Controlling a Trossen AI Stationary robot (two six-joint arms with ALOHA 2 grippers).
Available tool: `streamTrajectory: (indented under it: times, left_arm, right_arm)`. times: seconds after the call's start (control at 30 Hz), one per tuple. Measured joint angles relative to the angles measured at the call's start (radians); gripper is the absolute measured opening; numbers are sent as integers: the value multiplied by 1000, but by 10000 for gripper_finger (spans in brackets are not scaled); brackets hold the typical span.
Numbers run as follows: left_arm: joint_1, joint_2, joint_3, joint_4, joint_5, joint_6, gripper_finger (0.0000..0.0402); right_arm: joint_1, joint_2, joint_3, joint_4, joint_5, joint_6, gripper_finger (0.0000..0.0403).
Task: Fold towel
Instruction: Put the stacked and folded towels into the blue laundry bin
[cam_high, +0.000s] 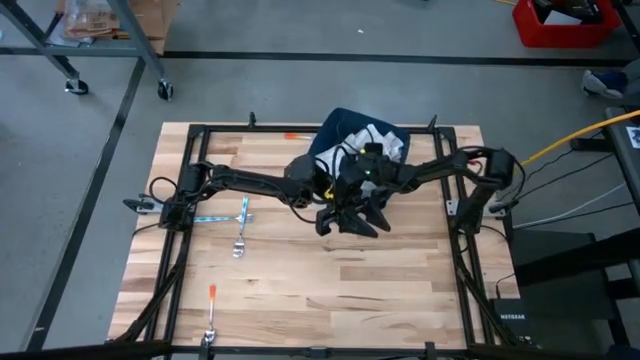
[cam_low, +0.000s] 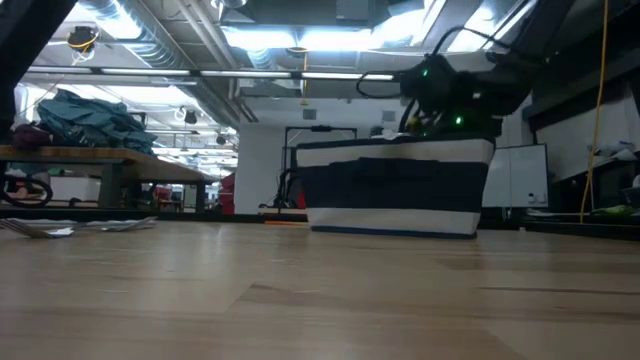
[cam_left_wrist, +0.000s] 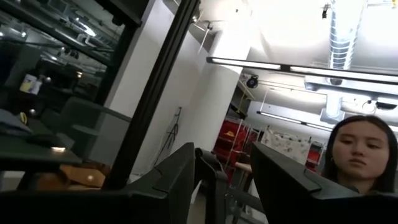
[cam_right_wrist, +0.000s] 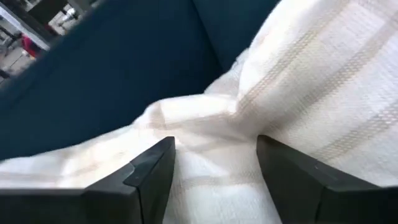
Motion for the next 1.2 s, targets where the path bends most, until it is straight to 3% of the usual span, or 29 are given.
streamTrajectory:
  times: [0.33,0.67,1.0,1.2]
  left_arm:
    - [-5,0,0,2,0,-4,148]
    - [-4,0,0,9,-1,-14,148]
    - [-3,0,0,9,-1,-9,148]
    - [-3,0,0,9,-1,-10,148]
  right_arm:
    - [0,68,0,65,-5,-4,232]
    - [1,-85,-3,199,-73,5,232]
    - [11,-121,-2,176,-373,14,232]
    - [82,-120,-2,52,-389,54,232]
